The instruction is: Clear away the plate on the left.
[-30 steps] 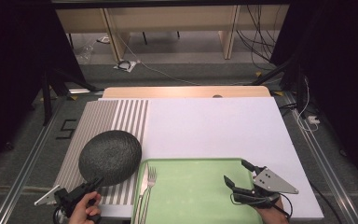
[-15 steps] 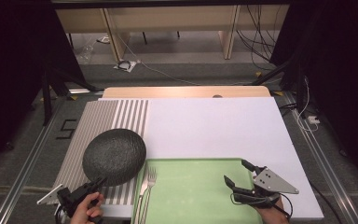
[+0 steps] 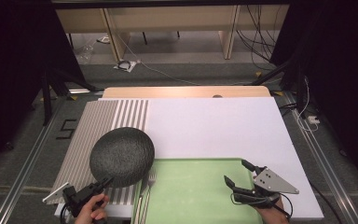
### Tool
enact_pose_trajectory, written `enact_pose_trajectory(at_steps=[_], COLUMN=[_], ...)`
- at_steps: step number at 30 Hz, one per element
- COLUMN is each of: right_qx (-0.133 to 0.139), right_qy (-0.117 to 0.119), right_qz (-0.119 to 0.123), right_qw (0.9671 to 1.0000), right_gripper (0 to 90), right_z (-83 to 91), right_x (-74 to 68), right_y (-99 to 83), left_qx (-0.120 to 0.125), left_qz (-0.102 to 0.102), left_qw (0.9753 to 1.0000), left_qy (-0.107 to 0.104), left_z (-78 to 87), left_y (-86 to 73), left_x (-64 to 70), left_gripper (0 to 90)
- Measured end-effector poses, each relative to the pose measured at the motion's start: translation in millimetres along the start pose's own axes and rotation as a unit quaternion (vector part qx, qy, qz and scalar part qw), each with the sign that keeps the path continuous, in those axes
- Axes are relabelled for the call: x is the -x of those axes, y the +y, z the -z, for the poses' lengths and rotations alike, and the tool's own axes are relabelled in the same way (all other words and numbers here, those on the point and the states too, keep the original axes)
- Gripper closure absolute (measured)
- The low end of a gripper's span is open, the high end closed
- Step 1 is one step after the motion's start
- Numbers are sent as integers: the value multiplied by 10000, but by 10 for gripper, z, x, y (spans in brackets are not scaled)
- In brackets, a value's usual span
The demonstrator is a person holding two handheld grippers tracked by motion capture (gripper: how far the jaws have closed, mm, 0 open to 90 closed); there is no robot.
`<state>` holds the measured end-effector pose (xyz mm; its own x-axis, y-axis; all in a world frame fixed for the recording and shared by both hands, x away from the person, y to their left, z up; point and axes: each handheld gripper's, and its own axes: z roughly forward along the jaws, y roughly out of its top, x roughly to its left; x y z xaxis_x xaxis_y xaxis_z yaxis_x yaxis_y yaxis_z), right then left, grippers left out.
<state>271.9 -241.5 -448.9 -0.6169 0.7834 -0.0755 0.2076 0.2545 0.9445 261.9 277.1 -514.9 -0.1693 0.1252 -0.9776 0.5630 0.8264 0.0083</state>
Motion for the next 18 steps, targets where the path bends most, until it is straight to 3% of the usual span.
enact_pose_trajectory(at_steps=[11,18], right_qx=[3,-5], right_qy=[-3,-4], right_qz=[3,-4], right_qw=[10000,10000], right_gripper=[223,223], right_z=[2,3], right_x=[2,0], right_y=[0,-1], left_qx=[-248,-571], left_qz=[-17,-62], left_qw=[9997,9983], left_qy=[-79,-113], left_z=[-61,-134], left_y=[-122,-248], left_x=[48,74], left_gripper=[846,846])
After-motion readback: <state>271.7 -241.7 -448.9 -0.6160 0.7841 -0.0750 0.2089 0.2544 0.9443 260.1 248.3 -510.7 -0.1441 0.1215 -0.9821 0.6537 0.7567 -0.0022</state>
